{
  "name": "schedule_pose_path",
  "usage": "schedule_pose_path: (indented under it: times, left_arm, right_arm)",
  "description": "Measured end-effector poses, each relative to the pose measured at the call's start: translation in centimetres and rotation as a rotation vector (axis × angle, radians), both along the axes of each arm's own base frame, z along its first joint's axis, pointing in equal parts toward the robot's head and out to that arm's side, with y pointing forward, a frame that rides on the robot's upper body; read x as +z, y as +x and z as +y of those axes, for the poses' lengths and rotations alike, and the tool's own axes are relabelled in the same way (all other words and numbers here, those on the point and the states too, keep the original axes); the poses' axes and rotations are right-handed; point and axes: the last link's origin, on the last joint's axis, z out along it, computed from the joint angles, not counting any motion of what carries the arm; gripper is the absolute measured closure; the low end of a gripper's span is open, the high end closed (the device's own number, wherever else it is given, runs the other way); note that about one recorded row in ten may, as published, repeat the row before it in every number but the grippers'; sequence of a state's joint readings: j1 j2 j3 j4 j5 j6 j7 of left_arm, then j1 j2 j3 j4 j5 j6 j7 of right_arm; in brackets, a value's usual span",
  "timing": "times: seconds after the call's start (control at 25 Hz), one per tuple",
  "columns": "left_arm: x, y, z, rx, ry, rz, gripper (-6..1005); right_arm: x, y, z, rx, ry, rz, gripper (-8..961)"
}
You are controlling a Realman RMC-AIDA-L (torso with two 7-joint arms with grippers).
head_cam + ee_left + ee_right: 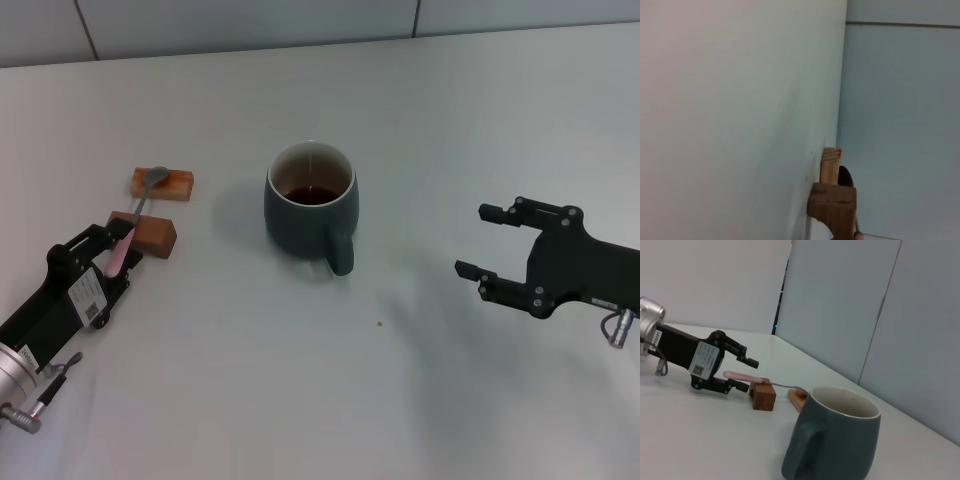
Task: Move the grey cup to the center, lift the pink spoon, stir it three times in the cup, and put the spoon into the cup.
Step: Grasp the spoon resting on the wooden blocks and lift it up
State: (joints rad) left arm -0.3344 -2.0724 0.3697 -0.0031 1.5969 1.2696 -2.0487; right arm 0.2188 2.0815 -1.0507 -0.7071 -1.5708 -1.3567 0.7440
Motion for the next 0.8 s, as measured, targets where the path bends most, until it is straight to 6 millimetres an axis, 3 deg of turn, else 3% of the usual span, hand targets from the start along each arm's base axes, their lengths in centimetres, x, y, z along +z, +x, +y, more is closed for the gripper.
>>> schedule_pose_path:
  times: [0.4,0.64,0.8]
  left_arm:
    - [-0.13,0.04,0.04,0.005,-0.004,-0.004,581]
    - [-0.31,0.04,0.15,0.012,-0.011,-0.002,579]
    - [-0.32,0.05,0.20,0.012,-0.012,-0.002,696]
  right_arm:
    - [-0.06,-0.11,0.16,0.002,-0.001,0.000,279]
    - [-0.03,-0.13,0.23,0.004,-0.001,-0.001,279]
    - [-0.04,-0.12,0.25,0.003,-0.001,-0.001,279]
